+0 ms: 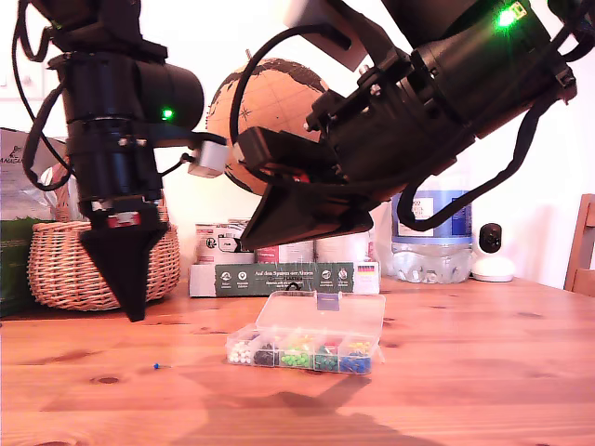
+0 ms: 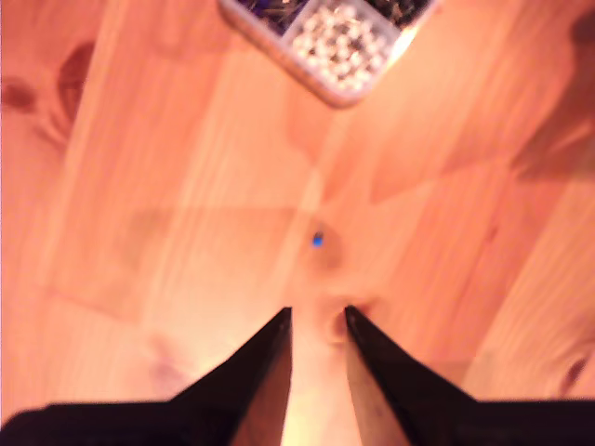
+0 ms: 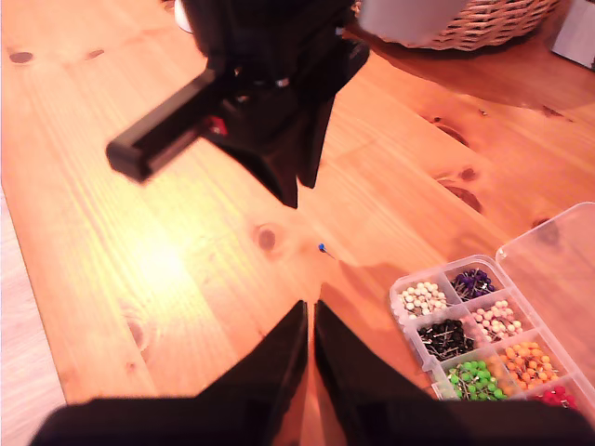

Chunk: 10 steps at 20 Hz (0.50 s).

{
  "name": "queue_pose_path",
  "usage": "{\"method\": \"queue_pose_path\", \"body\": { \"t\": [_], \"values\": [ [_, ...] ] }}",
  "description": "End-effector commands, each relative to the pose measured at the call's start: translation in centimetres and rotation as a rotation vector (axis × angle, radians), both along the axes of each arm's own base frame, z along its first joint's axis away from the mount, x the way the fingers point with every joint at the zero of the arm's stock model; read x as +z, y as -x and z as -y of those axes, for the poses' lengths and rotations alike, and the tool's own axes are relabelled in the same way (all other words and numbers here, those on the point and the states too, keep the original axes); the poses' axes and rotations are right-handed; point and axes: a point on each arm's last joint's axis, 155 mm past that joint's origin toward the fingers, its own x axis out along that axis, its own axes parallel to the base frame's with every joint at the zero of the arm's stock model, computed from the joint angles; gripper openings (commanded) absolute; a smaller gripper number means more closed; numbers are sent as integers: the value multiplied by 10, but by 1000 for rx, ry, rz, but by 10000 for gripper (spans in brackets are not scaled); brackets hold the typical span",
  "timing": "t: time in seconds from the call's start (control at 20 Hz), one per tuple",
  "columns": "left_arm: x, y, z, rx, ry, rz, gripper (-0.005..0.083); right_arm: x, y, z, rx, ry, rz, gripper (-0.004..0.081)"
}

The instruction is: Sort the loose pins on the table into their correct compartments

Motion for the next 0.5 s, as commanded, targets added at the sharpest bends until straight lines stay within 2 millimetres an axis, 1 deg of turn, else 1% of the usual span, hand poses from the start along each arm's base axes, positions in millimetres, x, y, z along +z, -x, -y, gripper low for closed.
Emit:
{"method": "queue_pose_path", "body": {
  "t": [0.0,0.1,0.2,0.3,0.45],
  "values": [
    [-12,-1,5,-94,-16,-17,182,7,1,-1,7,-20,15,-12],
    [-20,0,4,-182,-34,-27,187,6,1,-1,6,-15,11,-12],
    [-24,1,3,-199,-41,-39,187,4,2,0,6,-10,8,-12],
    [-25,2,5,-226,-29,-43,187,4,2,0,6,-9,7,-12],
    [-25,-5,3,-212,-19,-26,187,4,2,0,6,-10,7,-12]
  ]
}}
